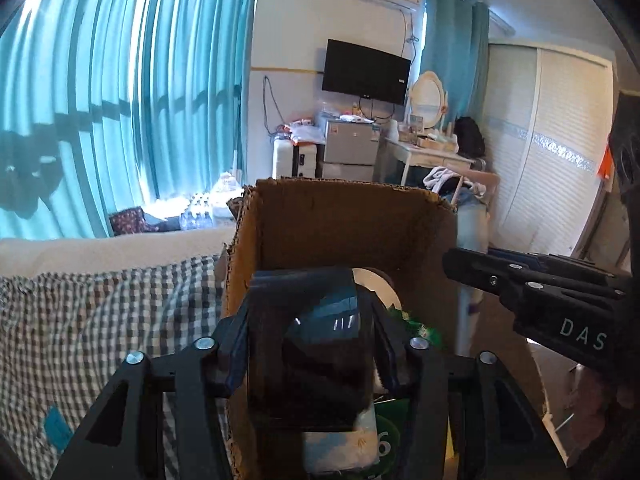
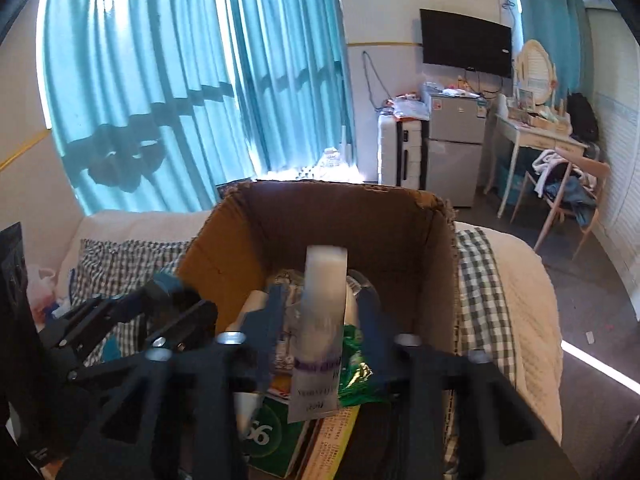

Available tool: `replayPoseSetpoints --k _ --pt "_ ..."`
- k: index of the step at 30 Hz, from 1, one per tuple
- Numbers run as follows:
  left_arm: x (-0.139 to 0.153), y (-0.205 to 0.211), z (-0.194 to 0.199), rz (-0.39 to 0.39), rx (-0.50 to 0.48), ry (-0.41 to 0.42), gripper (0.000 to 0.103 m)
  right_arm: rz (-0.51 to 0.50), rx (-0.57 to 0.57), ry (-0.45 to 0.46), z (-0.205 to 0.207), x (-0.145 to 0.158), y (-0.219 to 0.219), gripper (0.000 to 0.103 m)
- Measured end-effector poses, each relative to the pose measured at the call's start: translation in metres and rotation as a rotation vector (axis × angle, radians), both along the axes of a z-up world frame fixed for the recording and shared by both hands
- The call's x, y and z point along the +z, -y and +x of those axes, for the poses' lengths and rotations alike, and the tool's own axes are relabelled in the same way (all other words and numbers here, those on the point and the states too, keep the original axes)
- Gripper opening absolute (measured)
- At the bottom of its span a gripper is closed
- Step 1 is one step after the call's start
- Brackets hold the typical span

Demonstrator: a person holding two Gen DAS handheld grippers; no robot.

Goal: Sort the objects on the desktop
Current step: 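Open both tools to drop the spray can and cup into the box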

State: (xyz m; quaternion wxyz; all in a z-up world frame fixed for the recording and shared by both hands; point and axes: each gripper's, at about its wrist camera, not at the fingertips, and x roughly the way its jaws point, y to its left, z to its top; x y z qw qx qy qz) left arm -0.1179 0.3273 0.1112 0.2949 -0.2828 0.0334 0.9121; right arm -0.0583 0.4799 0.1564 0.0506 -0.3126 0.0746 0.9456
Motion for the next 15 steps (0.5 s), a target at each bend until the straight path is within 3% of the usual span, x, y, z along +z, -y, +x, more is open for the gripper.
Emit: replayPoseSetpoints --k 1,2,4,8,15 --pt "0.000 0.003 0.000 0.000 0.030 -0.005 0.089 0.011 -0.022 -0.023 0.003 0.003 -0.001 0.071" --pt "0.001 0.009 0.003 -0.003 0.077 -0.026 0.103 0.013 -0.031 -0.038 0.006 0.005 0.000 0.071" --pt "0.007 0.020 0.012 0.020 0.132 -0.079 0.103 0.005 -0.026 -0.063 0.011 0.012 0.001 0.071" --pt "0.021 0.050 0.021 0.011 0.169 -0.069 0.103 -0.009 0.004 -0.125 0.027 0.029 0.013 0.071" --pt "0.062 0.145 0.059 -0.052 0.260 -0.138 0.103 0.009 0.152 -0.172 0.057 0.048 0.080 0.071"
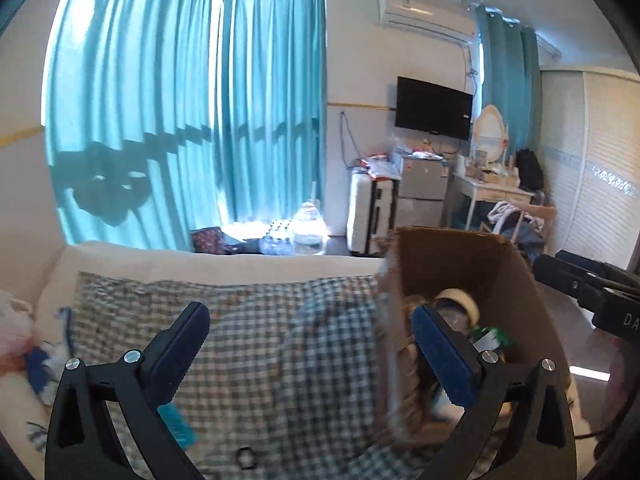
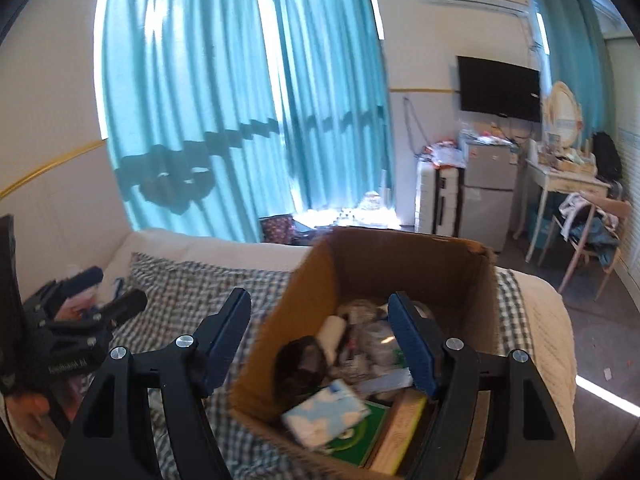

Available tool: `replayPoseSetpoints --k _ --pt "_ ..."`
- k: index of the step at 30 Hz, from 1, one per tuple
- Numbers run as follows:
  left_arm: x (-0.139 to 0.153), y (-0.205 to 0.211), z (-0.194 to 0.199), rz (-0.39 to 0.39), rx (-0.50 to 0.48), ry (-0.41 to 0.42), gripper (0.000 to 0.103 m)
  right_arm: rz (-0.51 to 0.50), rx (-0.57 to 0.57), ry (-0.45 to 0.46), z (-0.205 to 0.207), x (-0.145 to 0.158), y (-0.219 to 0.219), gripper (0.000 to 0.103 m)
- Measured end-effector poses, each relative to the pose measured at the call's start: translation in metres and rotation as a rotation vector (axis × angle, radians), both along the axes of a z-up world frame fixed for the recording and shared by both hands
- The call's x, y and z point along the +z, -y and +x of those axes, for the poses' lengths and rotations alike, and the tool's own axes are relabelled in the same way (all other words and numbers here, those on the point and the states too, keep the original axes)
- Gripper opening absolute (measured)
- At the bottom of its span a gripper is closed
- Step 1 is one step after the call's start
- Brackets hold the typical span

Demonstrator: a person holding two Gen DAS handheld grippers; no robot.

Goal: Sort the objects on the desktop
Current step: 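Open both tools to drop the spray can and cup into the box, then move both tools back over the remaining items on the bed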

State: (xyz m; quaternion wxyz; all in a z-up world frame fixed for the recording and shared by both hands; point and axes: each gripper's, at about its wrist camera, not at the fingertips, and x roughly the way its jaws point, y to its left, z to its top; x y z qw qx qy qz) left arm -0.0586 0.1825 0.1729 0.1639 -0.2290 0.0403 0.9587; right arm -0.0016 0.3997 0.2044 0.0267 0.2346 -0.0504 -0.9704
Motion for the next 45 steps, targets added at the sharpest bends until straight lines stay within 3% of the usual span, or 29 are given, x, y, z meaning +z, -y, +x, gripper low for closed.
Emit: replayPoseSetpoints --k 6,9,11,15,21,25,31,41,42,44,45 --pt "0.009 0.086 0.013 -0.084 0.085 0.069 0.103 0.033 0.094 -0.020 0.021 0.012 0.058 0.071" --pt "0.002 0.135 0.017 -0.065 0.173 0.092 0.103 0.017 0.141 0.008 0.017 0.006 0.083 0.071" --pt "-0.011 0.161 0.018 -0.041 0.226 0.107 0.103 0.018 0.177 0.060 0.006 -0.010 0.106 0.071" --pt "-0.068 0.196 0.019 -0.030 0.286 0.150 0.103 0.090 0.247 0.153 -0.017 -0.058 0.153 0.071" --pt "-0.170 0.207 -0.007 0.025 0.326 0.272 0.103 0.168 0.302 0.304 -0.055 -0.157 0.206 0.071" --pt "-0.217 0.207 -0.039 0.079 0.326 0.354 0.103 0.207 0.332 0.396 -0.081 -0.216 0.228 0.065" --pt "-0.249 0.199 -0.081 0.122 0.312 0.389 0.103 0.233 0.361 0.467 -0.117 -0.260 0.249 0.065" --pt "-0.282 0.183 -0.126 0.177 0.251 0.502 0.103 0.281 0.365 0.557 -0.131 -0.295 0.260 0.065" --pt "-0.285 0.181 -0.128 0.166 0.253 0.508 0.103 0.289 0.366 0.558 -0.131 -0.297 0.262 0.064" --pt "-0.288 0.177 -0.131 0.135 0.248 0.507 0.102 0.300 0.371 0.562 -0.130 -0.302 0.266 0.049" --pt "-0.288 0.175 -0.131 0.124 0.250 0.498 0.100 0.302 0.373 0.561 -0.129 -0.303 0.267 0.048"
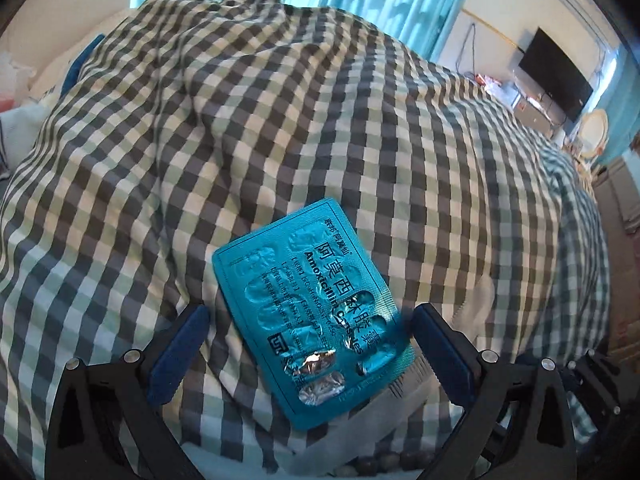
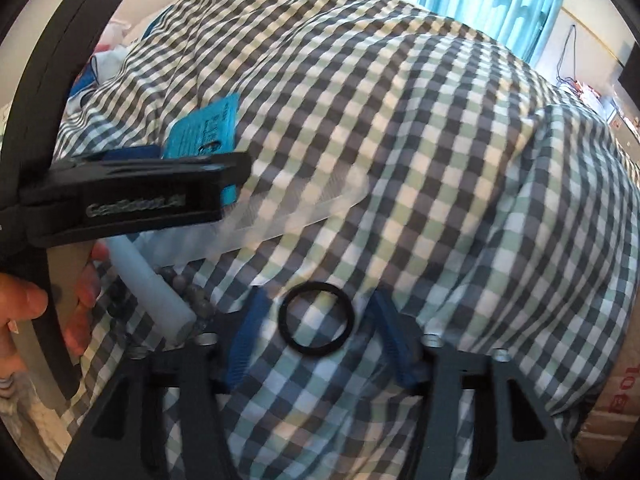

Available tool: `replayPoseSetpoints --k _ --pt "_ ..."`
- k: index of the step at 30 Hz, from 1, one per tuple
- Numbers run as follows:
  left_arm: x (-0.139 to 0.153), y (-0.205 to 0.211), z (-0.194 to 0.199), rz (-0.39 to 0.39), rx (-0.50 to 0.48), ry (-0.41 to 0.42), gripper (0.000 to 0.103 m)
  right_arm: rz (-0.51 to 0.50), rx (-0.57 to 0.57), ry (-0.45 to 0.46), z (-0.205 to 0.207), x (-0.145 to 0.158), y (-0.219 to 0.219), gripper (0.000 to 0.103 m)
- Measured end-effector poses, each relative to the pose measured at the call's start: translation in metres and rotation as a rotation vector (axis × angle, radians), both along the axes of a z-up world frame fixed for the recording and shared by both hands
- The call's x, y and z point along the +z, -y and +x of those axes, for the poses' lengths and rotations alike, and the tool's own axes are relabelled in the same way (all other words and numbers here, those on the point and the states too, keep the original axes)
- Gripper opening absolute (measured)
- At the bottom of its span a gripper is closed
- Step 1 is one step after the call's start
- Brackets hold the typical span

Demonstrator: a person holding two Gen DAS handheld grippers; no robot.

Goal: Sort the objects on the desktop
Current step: 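Grasp the blue blister pack with the left tool while the right tool grasps the black rubber ring, then carry the blister pack and rubber ring over the cardboard box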

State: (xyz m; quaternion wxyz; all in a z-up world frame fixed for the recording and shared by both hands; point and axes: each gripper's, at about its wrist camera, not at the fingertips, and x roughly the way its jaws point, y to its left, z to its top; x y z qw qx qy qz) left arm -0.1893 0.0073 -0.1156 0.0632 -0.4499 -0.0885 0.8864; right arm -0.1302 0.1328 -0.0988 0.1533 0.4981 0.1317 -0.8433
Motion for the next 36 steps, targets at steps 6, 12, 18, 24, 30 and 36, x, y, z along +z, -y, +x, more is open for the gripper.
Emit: replayPoseSetpoints --k 6,12,18,24,30,36 --pt "0.006 -0.002 0.012 0.005 -0.041 -0.019 0.074 -0.003 0.034 -0.006 0.007 -0.003 0.004 0.014" --pt "0.010 0.009 0.024 0.079 -0.033 -0.014 0.071 -0.049 0.004 0.002 0.013 0.005 -0.015 0.005" --pt "0.021 0.026 0.040 0.101 -0.014 -0.024 0.071 -0.065 0.004 -0.011 0.024 0.020 -0.027 0.005" --pt "0.038 0.034 0.061 0.103 0.009 -0.067 0.071 -0.092 -0.002 -0.047 0.039 0.044 -0.033 0.005" --pt "0.079 0.032 0.088 0.113 0.015 -0.171 0.071 -0.139 -0.024 -0.124 0.053 0.090 -0.045 0.005" --pt "0.125 0.018 0.123 0.101 0.004 -0.271 0.071 -0.164 -0.041 -0.236 0.079 0.155 -0.062 0.005"
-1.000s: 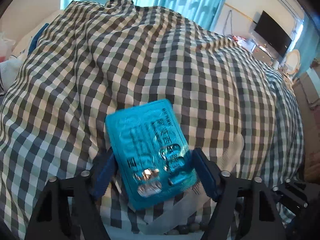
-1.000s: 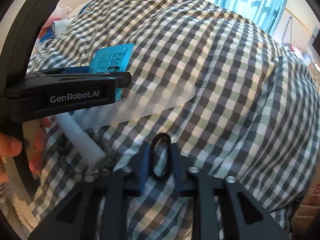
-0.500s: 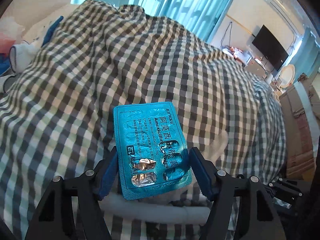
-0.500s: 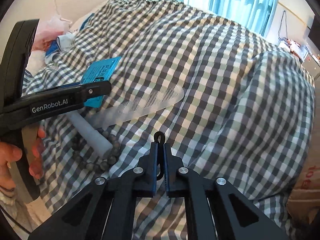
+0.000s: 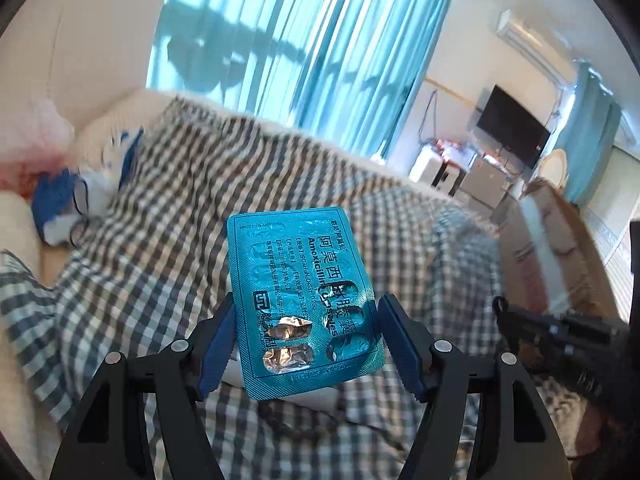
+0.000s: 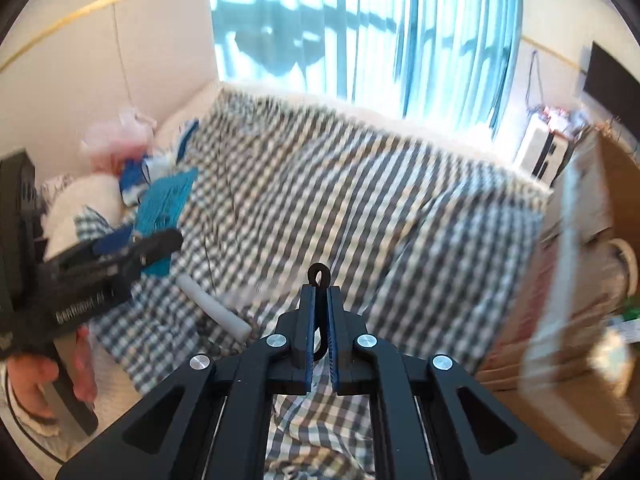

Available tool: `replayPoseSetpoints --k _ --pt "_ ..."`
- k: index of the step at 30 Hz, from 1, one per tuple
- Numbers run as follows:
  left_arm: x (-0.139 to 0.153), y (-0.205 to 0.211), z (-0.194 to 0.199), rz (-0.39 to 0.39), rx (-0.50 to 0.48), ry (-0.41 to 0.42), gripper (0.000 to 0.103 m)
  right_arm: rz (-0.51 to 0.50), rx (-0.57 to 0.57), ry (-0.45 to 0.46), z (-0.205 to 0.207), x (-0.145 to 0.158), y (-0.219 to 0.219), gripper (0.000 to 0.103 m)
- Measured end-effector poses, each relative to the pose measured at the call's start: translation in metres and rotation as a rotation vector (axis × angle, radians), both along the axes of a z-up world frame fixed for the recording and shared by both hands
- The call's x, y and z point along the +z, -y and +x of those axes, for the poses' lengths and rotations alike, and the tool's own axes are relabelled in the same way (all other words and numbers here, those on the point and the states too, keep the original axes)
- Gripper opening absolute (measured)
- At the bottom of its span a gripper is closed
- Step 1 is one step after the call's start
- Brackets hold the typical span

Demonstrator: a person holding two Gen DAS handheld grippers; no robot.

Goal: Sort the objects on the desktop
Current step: 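Carry the blister pack and rubber ring over the cardboard box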

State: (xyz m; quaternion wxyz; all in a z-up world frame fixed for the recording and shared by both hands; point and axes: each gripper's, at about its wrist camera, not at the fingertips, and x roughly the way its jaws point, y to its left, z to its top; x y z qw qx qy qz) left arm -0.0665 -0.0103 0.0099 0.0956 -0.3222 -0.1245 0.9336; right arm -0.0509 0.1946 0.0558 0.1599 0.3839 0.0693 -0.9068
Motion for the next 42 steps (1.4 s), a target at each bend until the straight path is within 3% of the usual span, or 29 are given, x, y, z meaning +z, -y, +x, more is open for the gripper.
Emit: replayPoseSetpoints --k 6,15,25,35,42 --pt "0.046 -0.028 0.032 -0.015 -0.023 -0.079 0.071 -0.004 0.000 -0.092 0.034 0.054 -0.013 0.005" --pt "0.093 -0.082 0.058 -0.027 -0.080 -0.142 0.071 -0.028 -0.008 -0.180 0.070 0.101 -0.048 0.005" --pt "0.129 -0.177 0.048 -0.060 -0.183 -0.197 0.071 -0.072 -0.123 -0.246 0.062 0.141 -0.143 0.005" --pt "0.135 -0.276 0.017 -0.062 -0.304 -0.199 0.071 -0.152 -0.286 -0.221 0.032 0.147 -0.260 0.005" --pt "0.130 -0.334 -0.009 -0.113 -0.373 -0.201 0.071 -0.195 -0.330 -0.165 0.003 0.129 -0.300 0.005"
